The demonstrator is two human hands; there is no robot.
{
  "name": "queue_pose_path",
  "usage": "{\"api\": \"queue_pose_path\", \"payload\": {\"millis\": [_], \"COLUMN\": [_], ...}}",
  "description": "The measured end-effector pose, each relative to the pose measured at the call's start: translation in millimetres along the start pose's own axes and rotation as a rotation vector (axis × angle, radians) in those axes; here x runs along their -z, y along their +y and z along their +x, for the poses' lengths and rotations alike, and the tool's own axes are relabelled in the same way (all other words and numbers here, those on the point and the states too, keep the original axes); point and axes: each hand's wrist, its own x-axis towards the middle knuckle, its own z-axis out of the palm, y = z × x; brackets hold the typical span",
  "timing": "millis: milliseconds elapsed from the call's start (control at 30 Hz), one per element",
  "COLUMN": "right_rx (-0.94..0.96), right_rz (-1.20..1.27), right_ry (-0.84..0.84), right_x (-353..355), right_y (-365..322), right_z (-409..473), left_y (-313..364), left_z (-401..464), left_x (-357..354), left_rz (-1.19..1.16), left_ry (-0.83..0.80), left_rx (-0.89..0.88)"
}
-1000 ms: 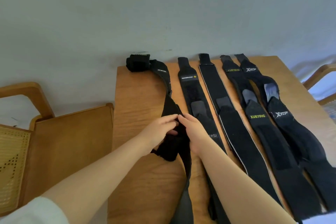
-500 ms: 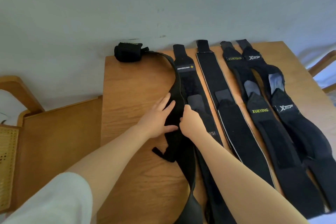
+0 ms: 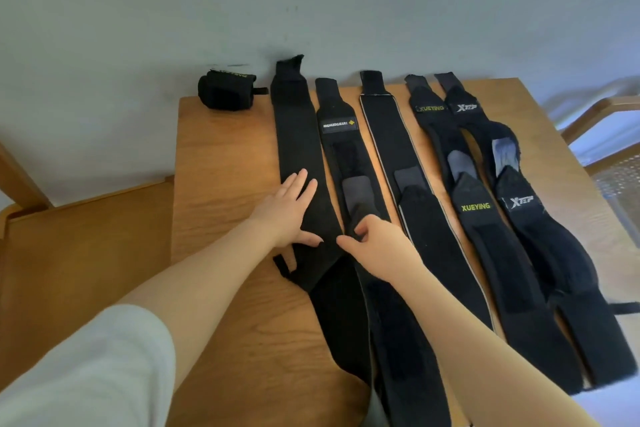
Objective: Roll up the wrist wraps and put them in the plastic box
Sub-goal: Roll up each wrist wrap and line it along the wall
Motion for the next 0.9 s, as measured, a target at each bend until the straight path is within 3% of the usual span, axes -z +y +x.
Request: {"api": "queue_pose_path", "payload": {"millis": [167,267,333,400,500,633,733,833,900], "right_rx": [-0.051,-0.035,-0.047,-0.121,-0.314,-0.496,-0.564,-0.47,-0.419], "right_rz": [-0.261,-0.163,0.004,0.22,0.617,0.956,0.877,0.547,0.488], "right_ry": [-0.204,-0.239,-0.201,-0.205,-0.285,-0.294,-0.215,-0.205,-0.234], "right_x": [-21,-42,-51,-56,-62,-64,-72,-84,-94], "right_y": [21,28,30,28,28,24,20,36,52], "right_z": [-65,-77,-76,-75,-78,-89,-100,-117,-137], "left_y": [12,31,38,38,31,39,54,67,71], "left_z": [-14,-45,-68,-88,-106,-119,-124,-124,-125], "left_x": [1,-15,-27,-31,-33,-45,-54,-57,-61], "left_rz": [0.107,0.062,-0.136,-0.361,-0.518,-0.405,-0.208,-0.169,-0.119], "left_ry": [0.097,0.312,0.409,0.332,0.14,-0.077,-0.054,-0.021,-0.001], "left_rx": [0.093,0.077,0.025,0.01,-0.023,-0.069,-0.007,0.083,0.093]}}
